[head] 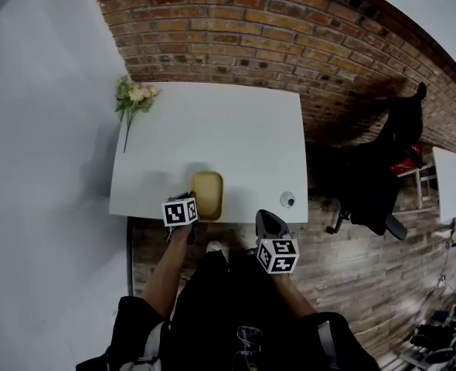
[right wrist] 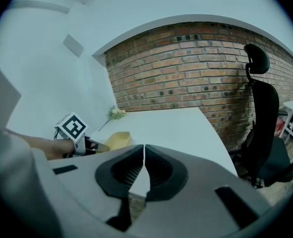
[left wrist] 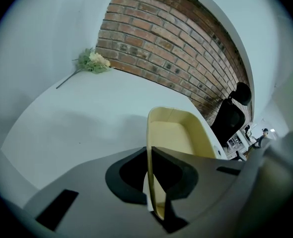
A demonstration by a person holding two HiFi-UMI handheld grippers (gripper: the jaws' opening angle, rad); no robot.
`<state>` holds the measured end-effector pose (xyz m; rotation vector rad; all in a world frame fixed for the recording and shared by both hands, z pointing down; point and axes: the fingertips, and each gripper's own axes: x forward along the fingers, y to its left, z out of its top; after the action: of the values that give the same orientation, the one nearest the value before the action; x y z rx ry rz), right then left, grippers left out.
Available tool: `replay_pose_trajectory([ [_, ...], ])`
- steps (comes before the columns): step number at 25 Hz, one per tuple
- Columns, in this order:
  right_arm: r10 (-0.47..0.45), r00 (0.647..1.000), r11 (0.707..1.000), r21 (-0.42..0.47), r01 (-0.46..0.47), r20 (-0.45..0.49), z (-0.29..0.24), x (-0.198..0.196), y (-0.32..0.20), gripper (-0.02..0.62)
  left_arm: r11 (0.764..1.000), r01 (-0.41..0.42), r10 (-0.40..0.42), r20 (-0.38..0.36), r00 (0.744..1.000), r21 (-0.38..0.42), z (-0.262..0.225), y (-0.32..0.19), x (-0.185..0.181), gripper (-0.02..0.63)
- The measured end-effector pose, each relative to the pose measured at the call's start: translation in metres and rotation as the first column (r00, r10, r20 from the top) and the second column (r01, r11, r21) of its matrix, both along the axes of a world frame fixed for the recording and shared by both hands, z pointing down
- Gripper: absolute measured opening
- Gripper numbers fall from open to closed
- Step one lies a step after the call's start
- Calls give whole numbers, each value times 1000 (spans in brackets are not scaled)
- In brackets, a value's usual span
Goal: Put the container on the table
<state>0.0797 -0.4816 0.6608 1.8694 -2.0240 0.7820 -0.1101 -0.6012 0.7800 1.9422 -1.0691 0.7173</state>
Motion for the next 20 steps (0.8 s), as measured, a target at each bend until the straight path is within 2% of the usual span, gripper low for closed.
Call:
replay_pose_trajectory([
  [6,31,1000,1000,5,-31,-1,0,10,1,25,1000,0,0,16,1000,-11,11,-6,8,23],
  [20,14,1000,1000,20,-14,6,0,28,-17,25,999,27,-24,72,997,-44,35,-9,11,25],
])
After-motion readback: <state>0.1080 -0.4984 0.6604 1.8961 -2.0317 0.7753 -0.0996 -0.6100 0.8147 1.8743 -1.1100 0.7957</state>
